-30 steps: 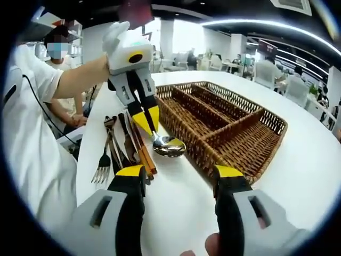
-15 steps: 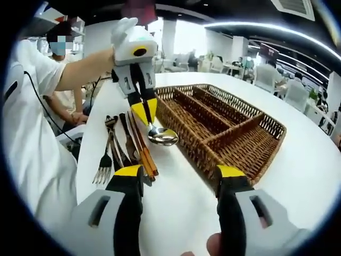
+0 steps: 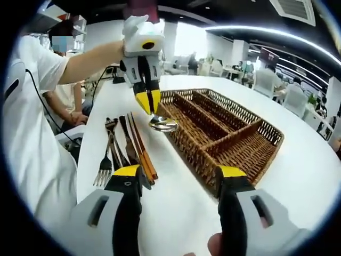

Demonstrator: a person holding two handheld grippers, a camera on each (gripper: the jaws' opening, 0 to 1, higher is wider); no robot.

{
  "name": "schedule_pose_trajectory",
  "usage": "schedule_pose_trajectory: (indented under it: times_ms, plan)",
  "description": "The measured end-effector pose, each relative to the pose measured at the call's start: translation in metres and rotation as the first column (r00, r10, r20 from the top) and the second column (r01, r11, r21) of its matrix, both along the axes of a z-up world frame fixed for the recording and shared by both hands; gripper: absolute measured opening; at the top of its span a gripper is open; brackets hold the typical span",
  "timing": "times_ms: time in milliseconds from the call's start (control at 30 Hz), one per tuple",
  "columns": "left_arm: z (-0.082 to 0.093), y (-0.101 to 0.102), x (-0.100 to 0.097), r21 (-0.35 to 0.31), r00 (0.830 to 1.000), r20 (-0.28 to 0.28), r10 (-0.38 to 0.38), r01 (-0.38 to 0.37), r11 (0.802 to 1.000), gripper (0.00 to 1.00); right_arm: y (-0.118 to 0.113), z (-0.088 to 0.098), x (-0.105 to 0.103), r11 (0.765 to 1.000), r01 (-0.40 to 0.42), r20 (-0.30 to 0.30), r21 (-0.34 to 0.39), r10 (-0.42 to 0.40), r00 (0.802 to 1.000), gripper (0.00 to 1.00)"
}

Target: Arrange the knives, forks, and spoons in their matching storage slots by inserting each utensil handle-first until every utensil is classified and aligned in the correct compartment

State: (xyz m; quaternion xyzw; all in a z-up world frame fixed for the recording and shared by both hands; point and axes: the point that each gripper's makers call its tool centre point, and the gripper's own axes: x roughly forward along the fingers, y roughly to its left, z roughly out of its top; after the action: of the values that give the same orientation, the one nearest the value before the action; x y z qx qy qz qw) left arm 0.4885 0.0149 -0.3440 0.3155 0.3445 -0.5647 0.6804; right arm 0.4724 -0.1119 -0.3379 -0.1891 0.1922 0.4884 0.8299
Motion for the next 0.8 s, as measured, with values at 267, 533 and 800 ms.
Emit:
schedule_pose_trajectory:
  times_ms: [267,533,800]
  plan:
    - [0.008,0.002,0.014,0.022,1.0,0.008,-0.007,0.007,1.0,0.01,0.001,0.01,0.005,1.0,-0.01,0.018,-0.001,0.01,1.0,0.58]
    - [0.017,0.004,0.032,0.042,1.0,0.017,-0.016,0.015,0.999,0.01,0.004,0.016,0.01,1.0,-0.021,0.028,-0.005,0.022,0.999,0.59]
    - [0.025,0.005,0.051,0.049,1.0,0.022,-0.008,0.006,0.999,0.01,0.003,0.019,0.02,1.0,-0.025,0.03,-0.009,0.026,0.999,0.59]
